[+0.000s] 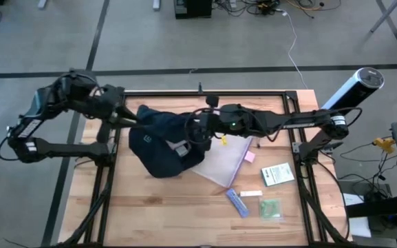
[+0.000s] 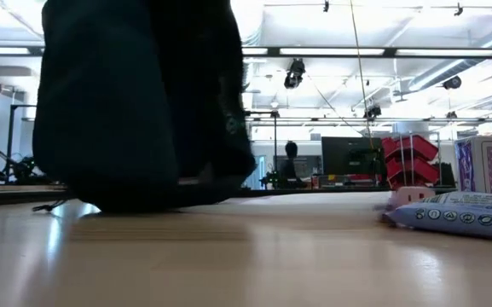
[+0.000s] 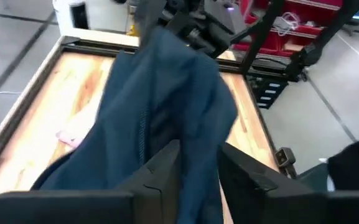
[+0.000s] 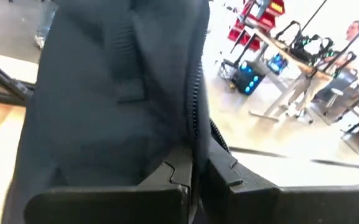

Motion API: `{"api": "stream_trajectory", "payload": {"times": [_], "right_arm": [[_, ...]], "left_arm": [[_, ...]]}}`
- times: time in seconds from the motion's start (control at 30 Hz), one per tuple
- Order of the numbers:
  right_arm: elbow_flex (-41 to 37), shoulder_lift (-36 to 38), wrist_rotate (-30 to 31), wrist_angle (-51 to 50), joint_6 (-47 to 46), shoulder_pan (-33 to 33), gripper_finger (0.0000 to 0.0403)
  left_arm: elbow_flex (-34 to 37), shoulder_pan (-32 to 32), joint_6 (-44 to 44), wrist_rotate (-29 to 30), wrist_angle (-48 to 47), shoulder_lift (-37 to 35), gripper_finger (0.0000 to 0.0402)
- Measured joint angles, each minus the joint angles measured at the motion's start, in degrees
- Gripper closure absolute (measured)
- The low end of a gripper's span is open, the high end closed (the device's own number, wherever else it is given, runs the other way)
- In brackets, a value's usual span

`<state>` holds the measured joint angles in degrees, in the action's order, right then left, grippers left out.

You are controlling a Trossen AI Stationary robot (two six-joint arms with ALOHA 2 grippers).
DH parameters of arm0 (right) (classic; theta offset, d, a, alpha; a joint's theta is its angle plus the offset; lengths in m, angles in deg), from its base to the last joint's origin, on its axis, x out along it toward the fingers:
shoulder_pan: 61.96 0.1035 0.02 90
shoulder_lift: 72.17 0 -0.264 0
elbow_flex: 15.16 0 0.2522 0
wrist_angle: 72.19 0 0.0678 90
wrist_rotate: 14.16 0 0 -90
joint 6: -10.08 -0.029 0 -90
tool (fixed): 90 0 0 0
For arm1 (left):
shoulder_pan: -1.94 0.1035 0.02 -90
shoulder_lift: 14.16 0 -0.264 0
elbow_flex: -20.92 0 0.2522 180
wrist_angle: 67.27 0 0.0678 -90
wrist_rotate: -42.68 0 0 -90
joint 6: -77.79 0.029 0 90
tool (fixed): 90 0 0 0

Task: Unpack backpack
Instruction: Remove the items from the backpack

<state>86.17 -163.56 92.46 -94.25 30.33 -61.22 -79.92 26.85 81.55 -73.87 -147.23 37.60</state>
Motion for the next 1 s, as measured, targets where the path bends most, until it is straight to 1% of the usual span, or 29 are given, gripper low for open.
{"api": "stream_trajectory", "payload": {"times": [0.03, 0.13, 0.17, 0.3, 0.37, 0.53, 0.6, 0.63, 0.73, 0.9, 0.97, 1.0], "right_arm": [[0.0, 0.4, 0.0, 0.0, 0.4, 0.2, 0.0402], [0.0, 1.2, -1.0, -0.1, 2.7, 1.3, 0.0403], [0.0, 1.4, -3.0, -0.1, 2.8, 1.6, 0.0403], [0.0, 2.5, -11.6, -0.1, 3.1, 2.9, 0.0403], [0.0, 2.8, -18.1, -0.1, 1.6, 3.0, 0.0403], [0.0, 1.8, -34.9, -0.5, -6.8, 3.1, 0.0403], [0.0, 0.5, -40.7, -1.6, -10.8, 3.3, 0.0403], [0.0, -0.4, -42.6, -2.4, -12.8, 3.5, 0.0403], [0.0, -2.9, -43.9, -6.8, -16.9, 4.7, 0.0403], [0.0, -6.3, -42.7, -14.9, -23.6, 7.3, 0.0403], [0.0, -7.1, -42.1, -18.1, -26.2, 8.3, 0.0403], [0.0, -7.4, -42.1, -19.9, -27.0, 8.8, 0.0403]], "left_arm": [[-0.4, 0.0, -0.2, 3.1, -0.9, -0.2, 0.0294], [0.0, 0.0, -1.8, 15.4, -2.9, -1.0, 0.0283], [0.6, 0.0, -2.2, 17.7, -3.4, -1.0, 0.0281], [3.5, 0.1, -3.2, 23.0, -4.6, -1.3, 0.0276], [5.8, 0.1, -4.0, 19.1, -3.3, -1.7, 0.0274], [13.8, 0.0, -4.9, 7.7, 1.9, -1.5, 0.0277], [17.5, 0.0, -5.3, 4.9, 4.3, -1.0, 0.0280], [19.6, 0.0, -5.7, 4.4, 5.6, -0.8, 0.0282], [25.7, 0.1, -6.5, 1.4, 10.0, -0.8, 0.0284], [37.0, 0.0, -7.6, -8.4, 19.8, -0.8, 0.0281], [41.3, 0.0, -8.4, -10.5, 23.2, -0.9, 0.0275], [43.5, 0.0, -8.8, -10.6, 24.4, -0.7, 0.0271]]}}
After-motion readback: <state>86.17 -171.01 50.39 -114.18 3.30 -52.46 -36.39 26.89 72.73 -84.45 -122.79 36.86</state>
